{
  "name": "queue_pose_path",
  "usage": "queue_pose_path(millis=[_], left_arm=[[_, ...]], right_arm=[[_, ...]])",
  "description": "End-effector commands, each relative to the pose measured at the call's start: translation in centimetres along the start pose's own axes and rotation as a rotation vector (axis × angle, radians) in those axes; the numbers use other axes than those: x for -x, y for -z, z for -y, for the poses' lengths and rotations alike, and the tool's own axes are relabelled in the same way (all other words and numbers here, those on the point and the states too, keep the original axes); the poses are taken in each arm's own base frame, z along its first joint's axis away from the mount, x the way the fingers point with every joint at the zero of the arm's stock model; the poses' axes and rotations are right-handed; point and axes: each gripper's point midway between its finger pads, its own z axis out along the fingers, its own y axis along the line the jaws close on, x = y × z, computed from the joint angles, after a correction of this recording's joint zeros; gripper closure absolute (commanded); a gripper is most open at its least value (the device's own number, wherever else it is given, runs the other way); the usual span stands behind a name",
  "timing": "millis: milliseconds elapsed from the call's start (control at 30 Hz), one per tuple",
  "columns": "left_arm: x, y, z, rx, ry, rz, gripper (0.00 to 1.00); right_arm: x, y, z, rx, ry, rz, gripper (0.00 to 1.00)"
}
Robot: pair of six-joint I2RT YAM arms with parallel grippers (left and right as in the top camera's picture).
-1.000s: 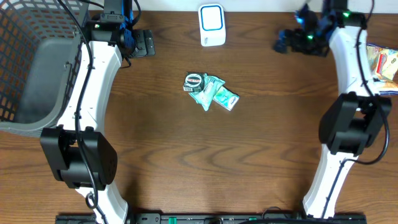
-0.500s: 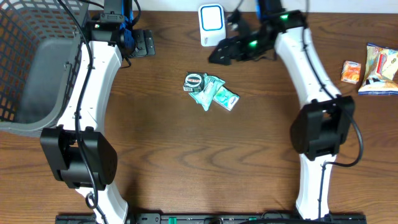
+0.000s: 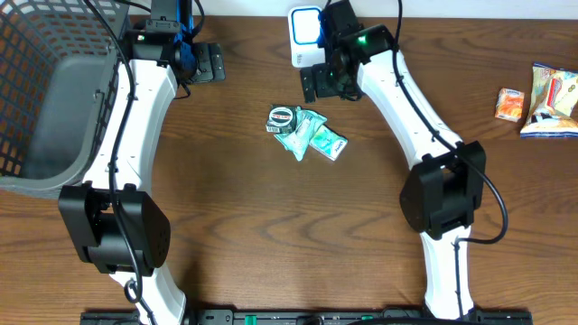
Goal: Scan the item barcode
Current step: 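Move the right gripper back over the item pile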
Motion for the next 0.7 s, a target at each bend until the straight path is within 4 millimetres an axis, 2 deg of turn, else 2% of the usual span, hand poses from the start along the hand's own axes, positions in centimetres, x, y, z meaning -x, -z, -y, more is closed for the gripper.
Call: queue_pose_path(millis=[0,67,267,500,567,667], left_arm=[[0.7,1.2,-0.1,0.002,0.019,0.03,0.02],[0.7,1.2,-0.1,0.002,0.019,0.031,0.02],[0.7,1.2,-0.1,0.002,0.019,0.031,0.02],[0.7,1.2,-0.1,0.002,0.019,0.031,0.02],[0.7,1.2,-0.1,0.002,0.019,0.031,0.02],[0.7,1.2,-0.1,0.002,0.019,0.031,0.02]], right_arm=[[-1.3,-2.4,0.4,-0.044,-0.048,-0.058,0.22],[-2.2,-2.6,0.4,-0.032,-0.04,-0.099,0.32],[-5.0,-2.6,-1.2,0.08,0.13,-0.223,0.38],[-6.0,-3.0,-0.9,0.082,0.186,-0.26,0.57],[-6.5,-3.3,-0.8,0.08,0.185,-0.273,0.6],[-7.5,-4.1,-0.5,0.074,0.175,-0.306,0.69]])
